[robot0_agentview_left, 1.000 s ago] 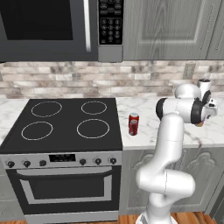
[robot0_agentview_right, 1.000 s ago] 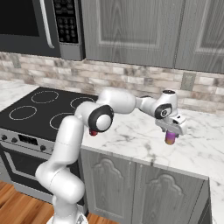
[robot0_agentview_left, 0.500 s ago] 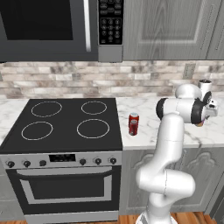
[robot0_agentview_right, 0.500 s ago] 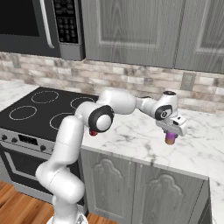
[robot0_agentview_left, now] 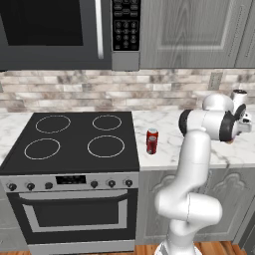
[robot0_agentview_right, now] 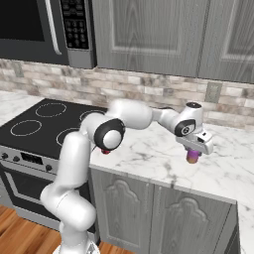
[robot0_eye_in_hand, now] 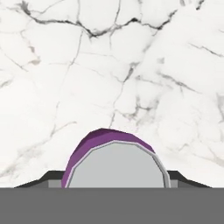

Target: Four empty soda cans are scattered around the kitchen. Gather all the cans and cluster them next to the stove for recycling.

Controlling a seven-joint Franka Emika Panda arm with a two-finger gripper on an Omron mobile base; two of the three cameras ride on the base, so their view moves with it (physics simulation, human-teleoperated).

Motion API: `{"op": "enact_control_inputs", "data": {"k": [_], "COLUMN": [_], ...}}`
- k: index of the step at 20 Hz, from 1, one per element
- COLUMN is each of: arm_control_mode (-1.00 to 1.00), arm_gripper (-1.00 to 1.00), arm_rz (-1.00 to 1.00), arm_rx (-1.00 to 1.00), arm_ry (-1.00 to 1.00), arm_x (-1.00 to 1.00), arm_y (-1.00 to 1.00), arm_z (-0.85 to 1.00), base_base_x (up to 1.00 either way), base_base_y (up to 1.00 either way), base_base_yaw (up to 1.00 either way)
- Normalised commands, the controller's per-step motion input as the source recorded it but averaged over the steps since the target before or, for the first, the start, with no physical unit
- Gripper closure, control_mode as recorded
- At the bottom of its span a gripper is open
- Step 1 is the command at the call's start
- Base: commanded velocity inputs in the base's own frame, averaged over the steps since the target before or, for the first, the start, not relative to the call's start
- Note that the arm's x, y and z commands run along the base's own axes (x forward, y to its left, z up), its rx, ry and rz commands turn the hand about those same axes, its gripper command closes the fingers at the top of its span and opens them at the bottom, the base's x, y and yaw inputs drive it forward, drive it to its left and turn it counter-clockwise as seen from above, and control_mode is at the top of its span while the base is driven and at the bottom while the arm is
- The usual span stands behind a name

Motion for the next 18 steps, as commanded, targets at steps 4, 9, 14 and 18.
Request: {"op": "enact_control_inputs", "data": {"k": [4,9,14,18], "arm_control_mode": [-1.0,-1.0,-1.0,-1.0], "arm_gripper": [1.0,1.0,1.0,1.0], "arm_rz": [0.15,0.18,0.19,0.19], "arm_rx": [0.0,0.0,0.0,-0.02], "arm_ry": [-0.04,-0.03,-0.03,-0.04], "arm_x": [-0.27,-0.17,-0.09,-0.09], "arm_y": [0.2,0.3,0.37,0.37], "arm_z": [0.11,0.11,0.12,0.15], "base_base_x": [0.0,0.0,0.0,0.0], "base_base_y": [0.0,0.0,0.0,0.0], "base_base_yaw": [0.0,0.0,0.0,0.0]}}
